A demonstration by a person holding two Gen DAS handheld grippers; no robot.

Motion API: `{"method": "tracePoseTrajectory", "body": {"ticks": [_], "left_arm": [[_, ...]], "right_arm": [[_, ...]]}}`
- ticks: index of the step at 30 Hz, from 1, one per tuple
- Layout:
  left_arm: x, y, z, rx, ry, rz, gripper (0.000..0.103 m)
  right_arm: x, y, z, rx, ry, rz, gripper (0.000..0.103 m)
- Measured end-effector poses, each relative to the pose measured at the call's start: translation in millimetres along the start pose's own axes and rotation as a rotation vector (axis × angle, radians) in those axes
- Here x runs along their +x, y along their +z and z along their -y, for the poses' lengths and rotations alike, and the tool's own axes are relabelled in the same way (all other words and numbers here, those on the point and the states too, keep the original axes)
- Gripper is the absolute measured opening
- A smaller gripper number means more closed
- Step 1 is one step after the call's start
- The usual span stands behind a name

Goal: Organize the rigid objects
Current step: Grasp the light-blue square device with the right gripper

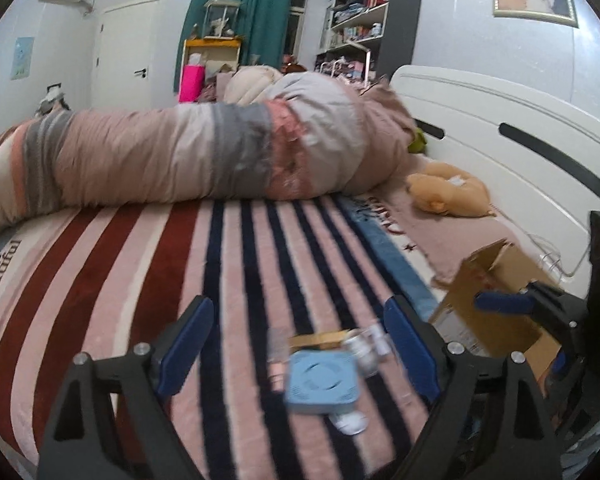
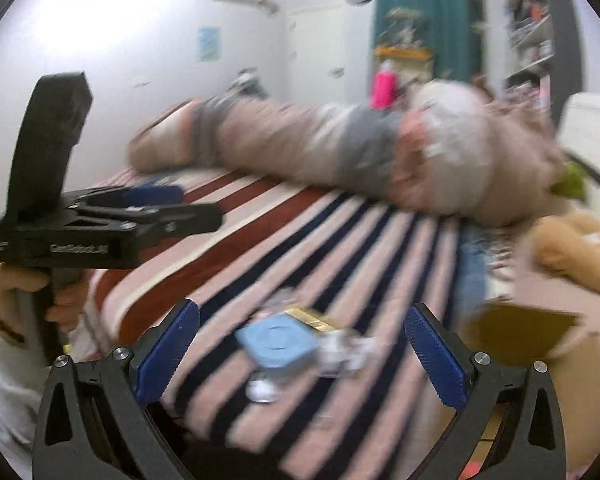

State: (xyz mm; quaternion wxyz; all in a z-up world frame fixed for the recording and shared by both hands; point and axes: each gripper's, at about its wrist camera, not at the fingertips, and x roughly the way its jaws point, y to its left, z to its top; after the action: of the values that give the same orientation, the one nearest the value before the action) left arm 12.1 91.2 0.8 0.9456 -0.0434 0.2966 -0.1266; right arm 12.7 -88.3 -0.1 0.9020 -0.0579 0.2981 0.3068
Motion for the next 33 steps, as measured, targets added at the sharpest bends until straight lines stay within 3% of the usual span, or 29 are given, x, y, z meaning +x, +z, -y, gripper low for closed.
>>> {"method": "tracePoseTrajectory", "body": {"ticks": [3, 7, 16, 22, 29, 33], "left_arm": [[13.2, -16.2, -18.3, -0.009, 0.005, -0.018, 0.086], [37.4, -36.7, -39.8, -0.036, -0.042, -0.045, 0.086], [75.3, -70.1, -60.1, -0.115, -0.051, -0.137, 0.086], [78.3, -75.4, -58.2, -0.125, -0.076, -0.138, 0.086], [83.1, -76.0, -55.7, -0.123, -0.071, -0.149, 0.086], [82.8, -76.3, -56.3, -0.125, -0.077, -0.149, 0.086]], "right_arm": [[43.7, -6.4, -12.4, 0.015, 0.074, -0.111, 0.103], [91.5, -22.7, -14.1, 0.017, 0.094, -0.222, 0.103], [164.4, -35.4, 3.0, -0.079, 0.090, -0.274, 0.103], [185.7, -41.8, 16.5, -0.077, 0.136, -0.321, 0.103], [164.4, -46.4, 1.6, -0.093, 0.273, -0.365, 0.103], [170.8, -46.7, -2.7, -0.079, 0.205, -0.373, 0.097]]}}
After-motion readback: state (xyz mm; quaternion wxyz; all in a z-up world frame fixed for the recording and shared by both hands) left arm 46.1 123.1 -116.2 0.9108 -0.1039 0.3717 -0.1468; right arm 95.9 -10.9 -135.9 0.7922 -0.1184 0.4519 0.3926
